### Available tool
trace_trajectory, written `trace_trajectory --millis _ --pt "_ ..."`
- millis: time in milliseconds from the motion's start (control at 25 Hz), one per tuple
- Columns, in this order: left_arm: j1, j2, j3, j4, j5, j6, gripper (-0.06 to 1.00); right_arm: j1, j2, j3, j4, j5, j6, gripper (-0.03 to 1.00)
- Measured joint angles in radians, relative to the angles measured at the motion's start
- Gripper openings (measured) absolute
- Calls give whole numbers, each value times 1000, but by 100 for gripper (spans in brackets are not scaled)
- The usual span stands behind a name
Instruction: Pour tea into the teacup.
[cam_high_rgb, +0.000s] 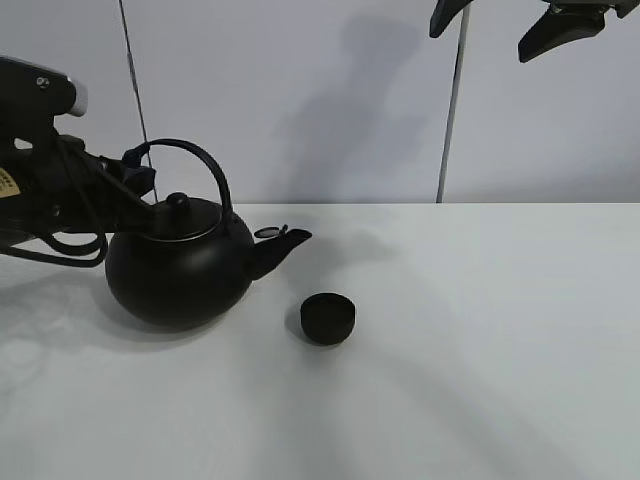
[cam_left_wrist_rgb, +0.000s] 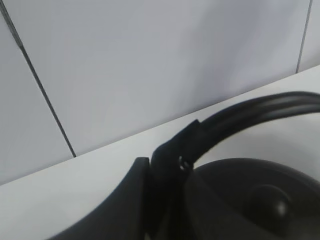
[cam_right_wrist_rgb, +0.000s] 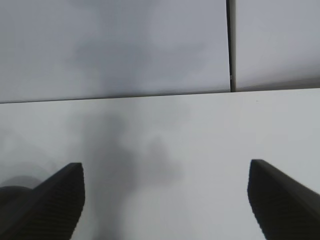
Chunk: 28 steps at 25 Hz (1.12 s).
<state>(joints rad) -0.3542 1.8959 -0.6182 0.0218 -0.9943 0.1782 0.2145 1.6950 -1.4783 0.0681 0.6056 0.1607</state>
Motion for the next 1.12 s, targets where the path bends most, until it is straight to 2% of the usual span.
trace_trajectory --millis 520,920,1120 --pt "0 0 69 1 -22 -33 10 0 0 0 0 1 0 61" --pt "0 -1 72 20 -23 -37 10 0 0 0 0 1 0 61" --pt "0 -1 72 27 -19 -73 10 0 0 0 0 1 0 61"
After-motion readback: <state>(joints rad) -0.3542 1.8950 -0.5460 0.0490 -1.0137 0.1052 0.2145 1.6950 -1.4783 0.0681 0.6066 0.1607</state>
